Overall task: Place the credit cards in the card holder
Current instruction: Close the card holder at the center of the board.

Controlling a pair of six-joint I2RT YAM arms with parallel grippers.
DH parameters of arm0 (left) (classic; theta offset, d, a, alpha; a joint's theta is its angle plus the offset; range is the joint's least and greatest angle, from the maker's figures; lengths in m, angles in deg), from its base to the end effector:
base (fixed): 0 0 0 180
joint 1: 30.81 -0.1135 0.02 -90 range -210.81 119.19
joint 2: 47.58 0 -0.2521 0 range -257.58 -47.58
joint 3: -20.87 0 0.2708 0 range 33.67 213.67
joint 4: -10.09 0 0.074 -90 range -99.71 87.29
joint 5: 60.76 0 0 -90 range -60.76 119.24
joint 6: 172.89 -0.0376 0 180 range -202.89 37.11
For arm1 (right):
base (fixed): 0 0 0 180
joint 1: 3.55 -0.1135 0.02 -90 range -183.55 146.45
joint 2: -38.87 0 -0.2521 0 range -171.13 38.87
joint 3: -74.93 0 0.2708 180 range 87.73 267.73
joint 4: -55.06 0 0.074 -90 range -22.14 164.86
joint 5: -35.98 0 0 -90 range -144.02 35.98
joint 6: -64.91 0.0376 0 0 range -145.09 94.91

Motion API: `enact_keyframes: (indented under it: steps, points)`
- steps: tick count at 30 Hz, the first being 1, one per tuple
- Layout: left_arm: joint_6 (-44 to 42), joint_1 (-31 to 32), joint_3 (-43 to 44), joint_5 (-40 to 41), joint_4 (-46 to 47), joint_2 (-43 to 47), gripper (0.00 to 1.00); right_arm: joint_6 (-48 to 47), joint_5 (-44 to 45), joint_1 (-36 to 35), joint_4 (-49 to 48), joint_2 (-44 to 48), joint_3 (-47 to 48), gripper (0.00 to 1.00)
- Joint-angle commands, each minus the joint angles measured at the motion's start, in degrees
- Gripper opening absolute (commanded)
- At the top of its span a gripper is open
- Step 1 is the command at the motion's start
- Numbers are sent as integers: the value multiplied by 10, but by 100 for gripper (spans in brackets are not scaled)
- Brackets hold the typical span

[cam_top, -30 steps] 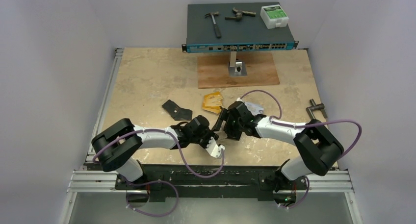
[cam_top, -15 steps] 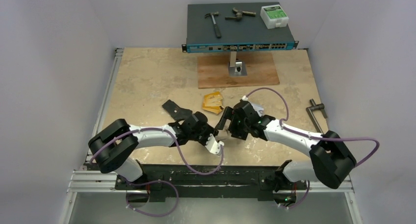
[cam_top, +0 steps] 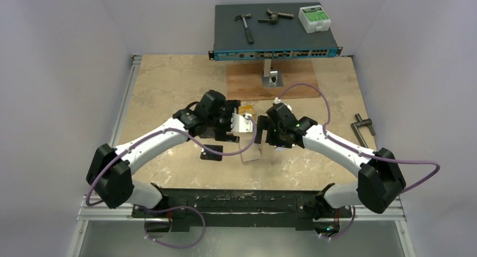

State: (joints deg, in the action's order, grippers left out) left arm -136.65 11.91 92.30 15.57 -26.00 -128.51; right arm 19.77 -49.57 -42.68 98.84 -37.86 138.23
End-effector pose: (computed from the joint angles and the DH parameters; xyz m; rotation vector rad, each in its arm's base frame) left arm 0.2325 -0.2268 0.2388 1.8240 1.4749 -0.1875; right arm 0.2236 0.1782 0.2023 0.1615 2.6263 0.4420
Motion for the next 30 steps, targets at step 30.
enact_keyframes:
  steps: [30]
  points:
    - [237,-150,-69,-57,163,64,97,-104,76,-81,29,-176,144,61]
